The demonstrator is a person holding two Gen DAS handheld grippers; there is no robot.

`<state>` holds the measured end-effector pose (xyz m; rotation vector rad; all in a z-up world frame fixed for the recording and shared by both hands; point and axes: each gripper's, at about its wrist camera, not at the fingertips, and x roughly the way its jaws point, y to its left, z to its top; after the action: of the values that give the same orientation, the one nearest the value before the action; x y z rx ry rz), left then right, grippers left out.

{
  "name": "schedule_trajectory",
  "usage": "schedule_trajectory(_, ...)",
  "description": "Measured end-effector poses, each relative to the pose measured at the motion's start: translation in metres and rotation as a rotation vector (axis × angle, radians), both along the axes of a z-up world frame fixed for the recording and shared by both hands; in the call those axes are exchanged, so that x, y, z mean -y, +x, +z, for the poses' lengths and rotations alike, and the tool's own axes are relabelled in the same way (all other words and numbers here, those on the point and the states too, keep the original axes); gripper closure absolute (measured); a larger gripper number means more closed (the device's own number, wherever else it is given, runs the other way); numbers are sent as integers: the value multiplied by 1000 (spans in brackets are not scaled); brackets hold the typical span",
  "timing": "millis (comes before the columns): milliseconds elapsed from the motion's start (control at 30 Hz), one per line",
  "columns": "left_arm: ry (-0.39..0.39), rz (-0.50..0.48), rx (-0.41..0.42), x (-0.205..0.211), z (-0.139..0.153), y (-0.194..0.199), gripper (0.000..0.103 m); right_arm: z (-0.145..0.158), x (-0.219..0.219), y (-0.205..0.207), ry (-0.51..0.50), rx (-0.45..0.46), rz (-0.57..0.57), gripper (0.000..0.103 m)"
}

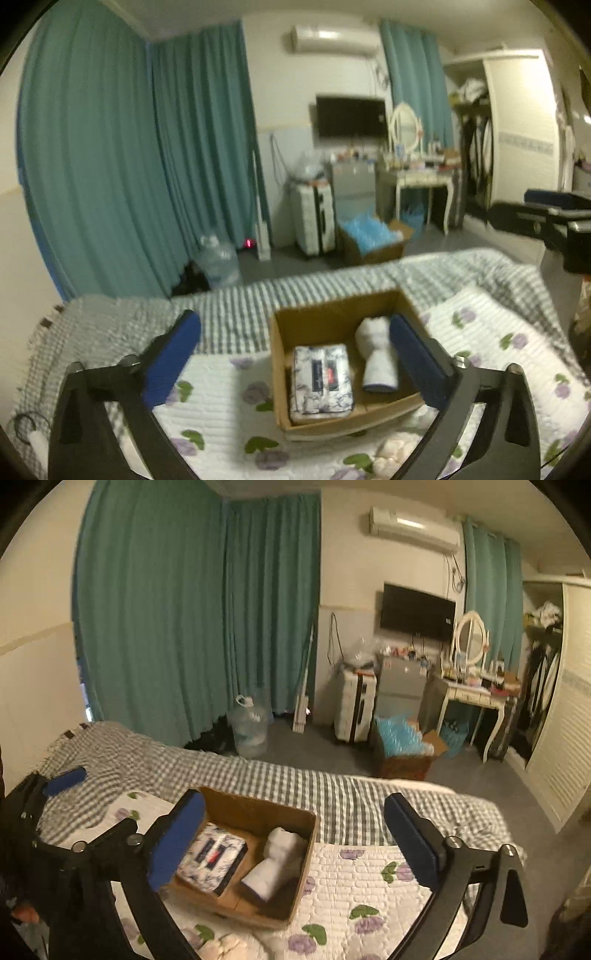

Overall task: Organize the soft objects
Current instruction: 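Move both tools back toward the remaining items on the bed, then grasp the blue tissue pack with the right tool while the left tool grasps the white face mask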

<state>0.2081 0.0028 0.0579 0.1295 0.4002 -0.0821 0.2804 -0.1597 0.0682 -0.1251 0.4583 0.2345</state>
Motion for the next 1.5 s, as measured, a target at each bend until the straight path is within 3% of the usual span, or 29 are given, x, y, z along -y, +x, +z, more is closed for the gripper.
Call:
schedule_trajectory(200,6,-18,33,-10,21,-54,0,19,-2,-71,-40,6,29,0)
schedule_trajectory(433,-19,-27,-13,-14,2,-91,0,-8,1,-126,-51,-41,50,0)
schedule_trajectory(600,-13,-3,-68,-8,-43,-101,0,-66,0,-138,-69,-117,33,0)
schedule_trajectory(867,-68,60,-273,-2,-155,-85,0,-186,-1,-111,-35,-324,9,0)
schedule_trajectory(967,-65,72,-321,-4,-179,-82,0,-225,-6,-99,-25,-402,12,0)
schedule_trajectory(1167,-54,86,-364,-13,-198,-79,0,-266,-18,-83,-23,-513,61,1)
schedule_trajectory(1300,-81,84,-378,-17,-200,-78,0,-280,-24,-78,19,-572,122,15)
schedule_trajectory(1367,-82,78,-370,-18,-199,-80,0,-287,-28,-76,42,-602,160,30)
schedule_trajectory(1500,-79,67,-355,-18,-192,-83,0,-286,-33,-81,41,-592,186,37)
